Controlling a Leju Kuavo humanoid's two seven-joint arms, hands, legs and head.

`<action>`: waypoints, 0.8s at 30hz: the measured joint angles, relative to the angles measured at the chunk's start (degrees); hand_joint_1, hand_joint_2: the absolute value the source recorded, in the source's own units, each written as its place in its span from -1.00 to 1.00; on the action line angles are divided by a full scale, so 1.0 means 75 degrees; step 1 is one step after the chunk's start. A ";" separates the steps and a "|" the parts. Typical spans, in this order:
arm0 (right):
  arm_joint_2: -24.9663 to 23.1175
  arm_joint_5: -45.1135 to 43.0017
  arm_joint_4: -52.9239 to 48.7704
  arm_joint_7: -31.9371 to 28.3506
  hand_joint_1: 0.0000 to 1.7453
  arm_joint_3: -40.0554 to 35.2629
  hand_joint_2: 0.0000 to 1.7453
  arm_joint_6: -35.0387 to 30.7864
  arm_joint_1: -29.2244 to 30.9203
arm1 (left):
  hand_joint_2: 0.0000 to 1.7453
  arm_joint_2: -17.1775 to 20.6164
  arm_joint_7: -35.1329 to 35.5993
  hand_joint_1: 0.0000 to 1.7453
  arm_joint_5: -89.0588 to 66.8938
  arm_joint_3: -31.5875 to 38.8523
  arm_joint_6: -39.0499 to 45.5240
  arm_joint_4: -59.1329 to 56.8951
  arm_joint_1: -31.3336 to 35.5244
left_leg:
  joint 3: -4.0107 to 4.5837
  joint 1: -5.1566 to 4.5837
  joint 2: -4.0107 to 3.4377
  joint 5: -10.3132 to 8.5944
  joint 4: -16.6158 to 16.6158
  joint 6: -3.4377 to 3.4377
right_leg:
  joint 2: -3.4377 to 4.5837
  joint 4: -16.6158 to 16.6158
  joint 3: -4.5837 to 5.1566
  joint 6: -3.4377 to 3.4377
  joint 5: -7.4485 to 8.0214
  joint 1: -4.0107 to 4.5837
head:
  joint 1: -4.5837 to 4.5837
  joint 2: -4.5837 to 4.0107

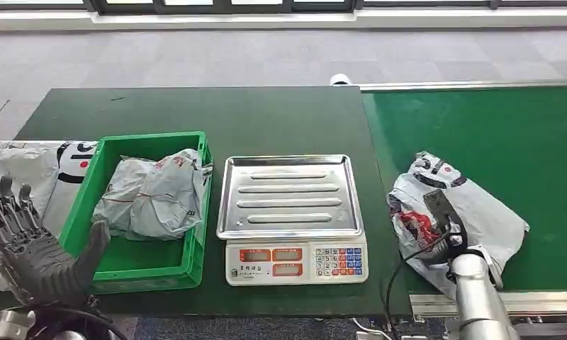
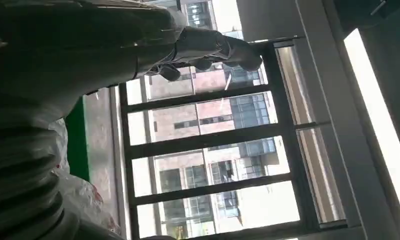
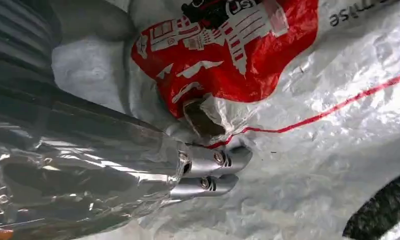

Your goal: Moved the parcel from conveyor to table for the left to box.

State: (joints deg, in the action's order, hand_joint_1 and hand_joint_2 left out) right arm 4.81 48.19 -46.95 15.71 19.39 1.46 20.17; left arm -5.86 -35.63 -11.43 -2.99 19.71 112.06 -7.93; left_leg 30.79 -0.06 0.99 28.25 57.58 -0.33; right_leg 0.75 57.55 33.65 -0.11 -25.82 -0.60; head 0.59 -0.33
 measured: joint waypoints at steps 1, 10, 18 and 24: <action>0.0009 0.0080 0.0000 0.0041 1.00 -0.0036 1.00 0.0033 0.0023 | 1.00 -0.0003 0.0027 -1.00 -0.0018 0.0000 0.0003 0.0000 0.0000 | 0.0000 0.0000 0.0000 0.0000 0.0000 0.0000 | 0.0000 0.0000 -0.0001 0.0000 0.0000 0.0000 | 0.0000 0.0003; -0.0006 0.0572 -0.0110 0.0361 1.00 -0.0219 1.00 0.0103 0.0284 | 1.00 -0.0026 0.0172 -1.00 -0.0151 0.0000 -0.0006 0.0073 -0.0059 | 0.0000 0.0000 0.0005 -0.0001 0.0000 0.0000 | -0.0006 0.0000 -0.0005 0.0000 0.0000 0.0000 | 0.0000 0.0000; -0.0047 0.0642 -0.0289 0.0379 1.00 -0.0219 1.00 0.0103 0.0282 | 1.00 -0.0052 0.0181 -1.00 -0.0157 0.0000 -0.0041 0.0096 -0.0102 | 0.0002 0.0000 0.0005 0.0000 0.0000 0.0001 | -0.0006 0.0000 -0.0004 0.0000 0.0000 0.0000 | 0.0000 0.0000; -0.0250 0.0994 -0.1010 0.0007 1.00 -0.0219 1.00 -0.0459 0.0112 | 1.00 -0.0113 0.0172 -1.00 -0.0207 0.0006 -0.0023 0.0180 -0.0209 | 0.0016 0.0000 0.0002 0.0000 0.0000 0.0000 | -0.0007 0.0000 -0.0003 0.0000 0.0000 0.0000 | 0.0000 0.0000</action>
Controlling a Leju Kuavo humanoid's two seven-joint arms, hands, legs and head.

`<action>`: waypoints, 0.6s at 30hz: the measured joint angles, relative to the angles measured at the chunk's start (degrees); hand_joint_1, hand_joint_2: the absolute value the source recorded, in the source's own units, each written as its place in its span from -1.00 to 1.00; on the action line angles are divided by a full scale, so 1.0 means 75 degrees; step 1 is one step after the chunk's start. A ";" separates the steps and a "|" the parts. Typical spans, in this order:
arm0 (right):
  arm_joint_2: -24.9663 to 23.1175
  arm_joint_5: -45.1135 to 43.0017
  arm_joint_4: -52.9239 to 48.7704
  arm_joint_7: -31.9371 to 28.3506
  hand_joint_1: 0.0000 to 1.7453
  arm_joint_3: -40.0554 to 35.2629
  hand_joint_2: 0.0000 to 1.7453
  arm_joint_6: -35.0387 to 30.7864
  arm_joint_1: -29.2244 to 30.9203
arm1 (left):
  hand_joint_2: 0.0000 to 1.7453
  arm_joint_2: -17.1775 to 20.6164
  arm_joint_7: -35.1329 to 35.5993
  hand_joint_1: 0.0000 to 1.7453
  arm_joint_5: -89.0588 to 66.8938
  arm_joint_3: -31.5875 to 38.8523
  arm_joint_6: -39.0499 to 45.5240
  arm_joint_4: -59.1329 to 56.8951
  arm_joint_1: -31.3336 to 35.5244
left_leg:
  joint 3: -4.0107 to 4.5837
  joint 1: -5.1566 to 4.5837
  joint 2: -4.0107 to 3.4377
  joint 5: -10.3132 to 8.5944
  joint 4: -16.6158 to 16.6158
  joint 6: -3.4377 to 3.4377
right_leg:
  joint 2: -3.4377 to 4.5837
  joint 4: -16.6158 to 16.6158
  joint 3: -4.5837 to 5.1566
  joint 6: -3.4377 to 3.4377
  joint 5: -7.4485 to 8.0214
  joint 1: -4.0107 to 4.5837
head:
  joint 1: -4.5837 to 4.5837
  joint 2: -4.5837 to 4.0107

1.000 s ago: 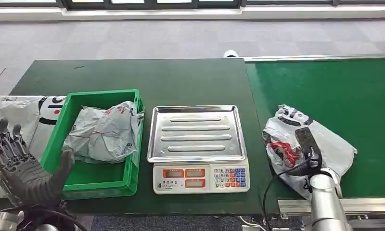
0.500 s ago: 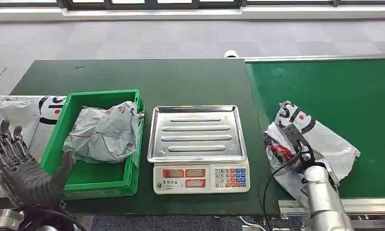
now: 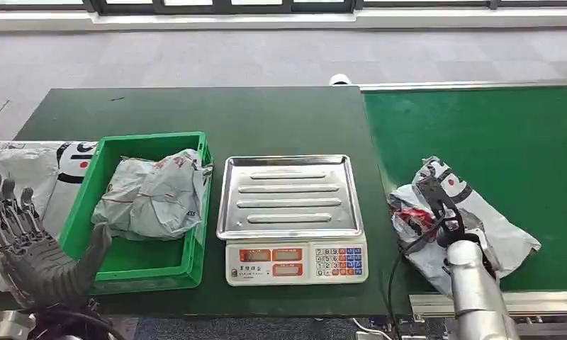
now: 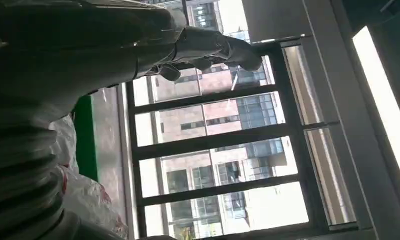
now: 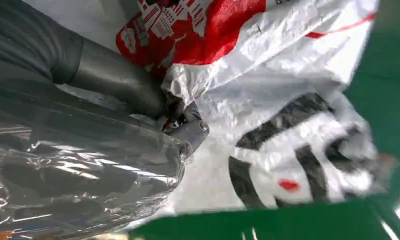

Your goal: Moved the parcel from conveyor to table for the left to box.

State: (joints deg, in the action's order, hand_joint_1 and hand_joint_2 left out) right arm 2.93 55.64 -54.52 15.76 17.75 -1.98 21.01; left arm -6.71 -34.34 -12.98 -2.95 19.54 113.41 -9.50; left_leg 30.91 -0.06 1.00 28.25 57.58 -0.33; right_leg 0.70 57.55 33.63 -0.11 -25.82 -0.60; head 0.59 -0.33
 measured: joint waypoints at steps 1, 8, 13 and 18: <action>-0.0074 0.0038 -0.0250 -0.0109 1.00 0.0000 1.00 -0.0183 -0.0058 | 1.00 -0.0021 -0.0009 -1.00 -0.0014 0.0009 0.0009 0.0050 -0.0054 | -0.0003 0.0000 0.0000 0.0000 0.0000 0.0000 | 0.0000 0.0000 0.0003 0.0000 0.0000 0.0000 | 0.0000 0.0000; -0.0560 0.0167 -0.2853 -0.0782 1.00 -0.0213 1.00 -0.1384 -0.0799 | 1.00 -0.0163 -0.0017 -1.00 -0.0041 0.0020 0.0055 0.0353 -0.0351 | 0.0001 0.0003 0.0020 0.0000 -0.0001 0.0000 | -0.0018 0.0000 0.0010 0.0001 -0.0006 0.0003 | 0.0000 0.0000; -0.0773 0.0184 -0.4359 -0.1811 1.00 -0.0490 1.00 -0.2435 -0.1380 | 1.00 -0.0201 -0.0026 -1.00 -0.0041 0.0020 0.0111 0.0435 -0.0390 | 0.0009 0.0002 0.0018 0.0001 -0.0001 0.0000 | -0.0021 0.0000 0.0009 0.0000 -0.0006 0.0002 | 0.0000 0.0000; -0.0878 0.0166 -0.5256 -0.2242 1.00 -0.0749 1.00 -0.2866 -0.1674 | 1.00 -0.0239 -0.0017 -1.00 -0.0044 0.0020 0.0093 0.0458 -0.0387 | 0.0007 0.0001 0.0015 0.0002 -0.0001 0.0001 | -0.0020 -0.0001 0.0006 -0.0003 -0.0009 0.0001 | 0.0000 0.0000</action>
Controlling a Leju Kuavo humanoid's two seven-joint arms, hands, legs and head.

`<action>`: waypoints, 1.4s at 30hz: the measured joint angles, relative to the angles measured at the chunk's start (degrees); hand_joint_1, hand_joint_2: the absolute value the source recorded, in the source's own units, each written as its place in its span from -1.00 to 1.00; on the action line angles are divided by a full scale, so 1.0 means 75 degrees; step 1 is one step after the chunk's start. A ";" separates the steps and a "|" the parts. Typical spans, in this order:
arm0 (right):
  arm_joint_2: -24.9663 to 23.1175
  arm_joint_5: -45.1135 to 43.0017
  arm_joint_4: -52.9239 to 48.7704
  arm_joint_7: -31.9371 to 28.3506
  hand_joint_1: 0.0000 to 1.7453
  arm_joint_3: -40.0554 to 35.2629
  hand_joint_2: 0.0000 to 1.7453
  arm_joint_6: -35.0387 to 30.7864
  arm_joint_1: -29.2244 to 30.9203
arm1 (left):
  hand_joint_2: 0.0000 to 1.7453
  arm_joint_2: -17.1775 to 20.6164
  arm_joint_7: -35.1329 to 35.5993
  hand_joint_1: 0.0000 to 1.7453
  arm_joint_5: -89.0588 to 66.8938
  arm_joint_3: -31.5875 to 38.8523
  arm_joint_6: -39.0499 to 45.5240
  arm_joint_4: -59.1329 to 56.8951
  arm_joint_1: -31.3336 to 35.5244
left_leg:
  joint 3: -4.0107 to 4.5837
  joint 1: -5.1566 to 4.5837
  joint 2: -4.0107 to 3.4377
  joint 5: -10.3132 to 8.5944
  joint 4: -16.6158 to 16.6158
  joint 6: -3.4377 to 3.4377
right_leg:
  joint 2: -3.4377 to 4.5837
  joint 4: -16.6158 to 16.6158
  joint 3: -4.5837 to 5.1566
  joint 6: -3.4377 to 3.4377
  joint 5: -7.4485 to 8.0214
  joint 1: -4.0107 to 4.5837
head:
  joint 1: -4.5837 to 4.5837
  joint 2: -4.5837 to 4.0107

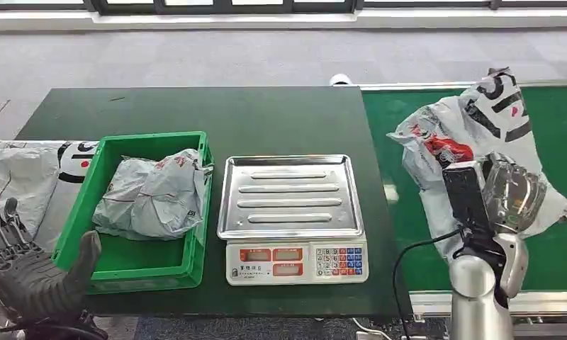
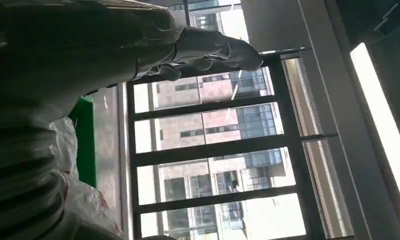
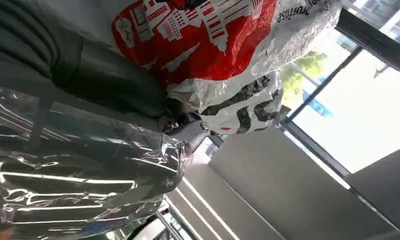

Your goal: Moved the parcel from conveyor to table for the left to box.

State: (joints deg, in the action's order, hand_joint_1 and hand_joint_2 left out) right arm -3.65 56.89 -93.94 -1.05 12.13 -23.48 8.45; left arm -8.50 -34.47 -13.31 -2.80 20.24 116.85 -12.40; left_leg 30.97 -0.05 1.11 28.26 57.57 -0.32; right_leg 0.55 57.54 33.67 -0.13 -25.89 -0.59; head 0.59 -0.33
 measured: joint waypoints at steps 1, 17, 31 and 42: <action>-0.0011 -0.0014 -0.0141 -0.0147 1.00 -0.0058 1.00 -0.0139 -0.0058 | 1.00 0.0000 0.0000 -1.00 0.0000 0.0000 -0.0023 0.0000 0.0000 | 0.0000 0.0000 0.0000 0.0000 0.0000 0.0000 | 0.0000 0.0000 0.0000 0.0000 0.0000 0.0000 | 0.0000 0.0000; 0.0023 0.0492 -0.0096 -0.0644 1.00 -0.2600 1.00 0.0260 0.0403 | 1.00 0.0000 -0.0003 -1.00 0.0000 -0.0012 -0.0044 -0.0192 0.0335 | -0.0023 0.0006 -0.0005 -0.0012 -0.0001 -0.0003 | 0.0011 0.0003 -0.0009 0.0007 0.0007 0.0006 | 0.0000 0.0000; -0.0309 0.0312 0.2676 -0.0612 1.00 -0.4943 1.00 0.1029 0.1602 | 1.00 0.0137 0.0149 -1.00 0.0029 -0.0597 0.0073 -0.0641 0.0962 | -0.0024 0.0009 -0.0011 -0.0020 -0.0001 -0.0011 | 0.0017 0.0006 -0.0005 0.0011 0.0013 0.0010 | 0.0000 0.0000; -0.0376 0.0163 0.3530 -0.0579 -0.26 -0.5126 1.00 0.1131 0.1783 | 1.00 0.0152 0.0219 -1.00 0.0026 -0.0705 0.0085 -0.0746 0.0965 | -0.0013 0.0006 -0.0005 -0.0017 -0.0001 -0.0008 | 0.0014 0.0002 0.0002 0.0010 0.0013 0.0006 | 0.0000 0.0000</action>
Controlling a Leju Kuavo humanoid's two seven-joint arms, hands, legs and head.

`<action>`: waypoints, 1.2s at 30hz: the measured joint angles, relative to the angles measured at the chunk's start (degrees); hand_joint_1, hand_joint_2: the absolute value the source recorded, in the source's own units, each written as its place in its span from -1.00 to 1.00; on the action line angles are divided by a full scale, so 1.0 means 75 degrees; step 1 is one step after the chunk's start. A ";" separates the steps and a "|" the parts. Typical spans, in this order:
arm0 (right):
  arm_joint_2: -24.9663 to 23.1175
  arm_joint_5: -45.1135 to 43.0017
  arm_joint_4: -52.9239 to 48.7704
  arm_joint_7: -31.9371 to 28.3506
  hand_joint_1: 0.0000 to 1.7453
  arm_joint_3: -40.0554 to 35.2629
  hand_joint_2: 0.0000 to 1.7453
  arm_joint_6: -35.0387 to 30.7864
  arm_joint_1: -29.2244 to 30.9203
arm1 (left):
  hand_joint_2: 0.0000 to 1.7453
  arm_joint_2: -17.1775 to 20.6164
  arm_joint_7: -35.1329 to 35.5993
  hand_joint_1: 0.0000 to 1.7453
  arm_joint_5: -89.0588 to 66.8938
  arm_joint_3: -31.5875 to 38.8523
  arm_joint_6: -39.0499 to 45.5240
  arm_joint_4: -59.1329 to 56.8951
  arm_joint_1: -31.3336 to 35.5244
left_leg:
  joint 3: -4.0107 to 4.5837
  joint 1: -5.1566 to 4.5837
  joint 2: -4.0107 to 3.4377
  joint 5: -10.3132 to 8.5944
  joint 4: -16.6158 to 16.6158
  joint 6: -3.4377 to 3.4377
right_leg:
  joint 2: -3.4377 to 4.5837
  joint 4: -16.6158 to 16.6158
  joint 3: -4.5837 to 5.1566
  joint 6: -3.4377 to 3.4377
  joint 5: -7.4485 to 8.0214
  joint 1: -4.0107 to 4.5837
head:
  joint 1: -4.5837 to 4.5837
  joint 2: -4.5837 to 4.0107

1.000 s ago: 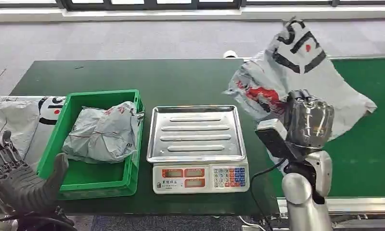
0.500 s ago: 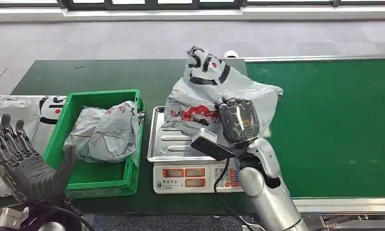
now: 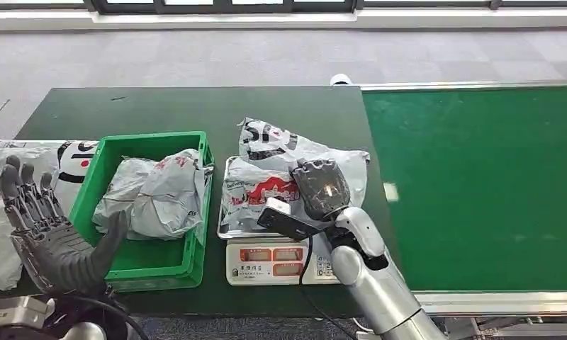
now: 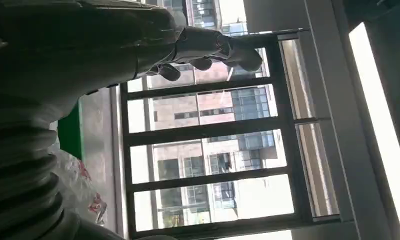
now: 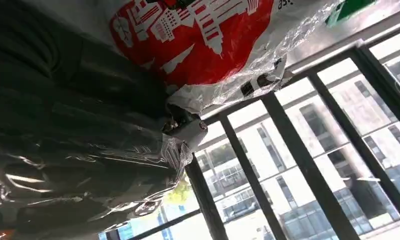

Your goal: Moved the parcel from conveyor to table for the left to box.

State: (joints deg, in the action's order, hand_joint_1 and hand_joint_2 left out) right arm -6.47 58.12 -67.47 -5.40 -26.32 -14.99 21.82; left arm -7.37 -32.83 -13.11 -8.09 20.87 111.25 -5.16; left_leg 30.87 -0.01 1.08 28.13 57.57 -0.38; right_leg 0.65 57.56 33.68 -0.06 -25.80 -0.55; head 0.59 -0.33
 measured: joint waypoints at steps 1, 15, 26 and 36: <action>-0.0009 0.0000 0.0037 0.0000 -1.00 -0.0003 1.00 0.0003 0.0005 | 1.00 0.0000 0.0000 -1.00 0.0000 0.0000 0.0000 0.0000 0.0000 | 0.0000 0.0000 -0.0001 0.0000 0.0000 0.0000 | 0.0000 0.0000 0.0000 0.0000 0.0000 0.0000 | 0.0000 0.0000; -0.0023 -0.1671 0.0174 -0.0411 -1.00 -0.0122 1.00 0.0974 0.0006 | 1.00 -0.0003 0.0082 -1.00 -0.0160 0.0000 0.0000 0.0003 -0.0013 | -0.0002 0.0001 -0.0003 0.0000 0.0000 -0.0001 | 0.0002 0.0001 0.0004 0.0000 0.0000 0.0002 | 0.0000 0.0000; 0.0058 -0.4860 -0.0231 -0.1548 -1.00 -0.0055 1.00 0.2644 -0.0152 | 1.00 -0.0003 0.0131 -1.00 -0.0184 0.0000 -0.0038 -0.0087 0.0033 | -0.0003 0.0000 -0.0006 0.0000 0.0001 -0.0001 | 0.0005 0.0000 0.0007 0.0000 0.0000 0.0002 | 0.0000 0.0000; 0.0134 -0.6408 -0.0982 -0.2005 -1.00 0.0297 1.00 0.3401 -0.0409 | 1.00 -0.0003 0.0134 -1.00 -0.0233 0.0000 -0.0020 -0.0160 0.0062 | -0.0004 0.0000 -0.0014 0.0001 0.0001 -0.0001 | 0.0007 0.0000 0.0007 0.0000 0.0000 0.0001 | 0.0000 0.0003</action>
State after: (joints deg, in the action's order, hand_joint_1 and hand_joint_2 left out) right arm -5.46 10.05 -74.84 -20.44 -24.09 10.51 18.76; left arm -7.39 -31.82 -14.86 -8.09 20.72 110.05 -4.70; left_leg 30.84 -0.01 0.97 28.13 57.57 -0.39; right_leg 0.70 57.56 33.74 -0.06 -25.79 -0.54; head 0.59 -0.31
